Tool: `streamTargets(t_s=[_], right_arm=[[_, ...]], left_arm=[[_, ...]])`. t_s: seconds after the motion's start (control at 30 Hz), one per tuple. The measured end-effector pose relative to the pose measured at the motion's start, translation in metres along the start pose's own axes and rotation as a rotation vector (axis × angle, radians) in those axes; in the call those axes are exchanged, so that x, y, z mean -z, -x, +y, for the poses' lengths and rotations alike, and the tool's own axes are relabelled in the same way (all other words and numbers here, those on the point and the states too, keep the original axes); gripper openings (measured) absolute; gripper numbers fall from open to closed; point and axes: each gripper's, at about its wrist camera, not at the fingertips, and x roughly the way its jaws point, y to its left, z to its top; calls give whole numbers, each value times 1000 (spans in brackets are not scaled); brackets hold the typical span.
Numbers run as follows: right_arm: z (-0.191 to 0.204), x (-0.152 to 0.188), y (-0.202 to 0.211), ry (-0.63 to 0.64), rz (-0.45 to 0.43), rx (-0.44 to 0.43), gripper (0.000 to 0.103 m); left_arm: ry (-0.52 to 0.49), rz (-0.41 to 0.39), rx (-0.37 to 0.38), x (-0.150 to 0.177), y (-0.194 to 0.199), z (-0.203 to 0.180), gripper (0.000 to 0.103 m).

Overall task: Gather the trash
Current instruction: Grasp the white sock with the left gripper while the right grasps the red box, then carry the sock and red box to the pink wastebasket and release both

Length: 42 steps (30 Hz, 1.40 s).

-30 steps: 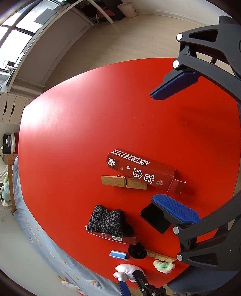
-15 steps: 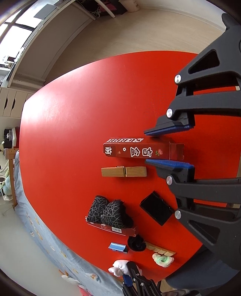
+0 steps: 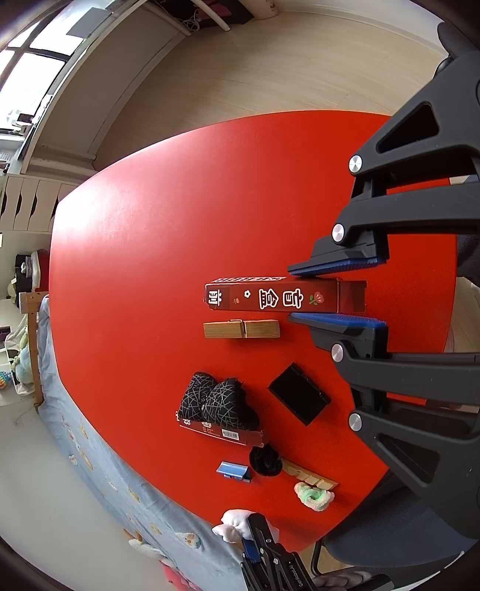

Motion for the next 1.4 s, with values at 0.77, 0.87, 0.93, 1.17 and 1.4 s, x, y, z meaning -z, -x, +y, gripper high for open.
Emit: streamTargets(t_s=[0.77, 0.87, 0.93, 1.17, 1.4], right_arm=[[51, 77, 102, 123, -49, -138, 19], [55, 89, 103, 126, -27, -157, 19], [58, 97, 102, 129, -12, -164, 19], [66, 117, 94, 126, 30, -205, 20], [66, 120, 90, 125, 45, -235, 20]], left_arm=[[-121, -41, 151, 55, 70, -51, 34], [-135, -29, 173, 66, 71, -62, 34], [-142, -17, 190, 72, 70, -67, 34], [-161, 32, 220, 91, 57, -83, 34], [-161, 41, 235, 93, 55, -85, 35]])
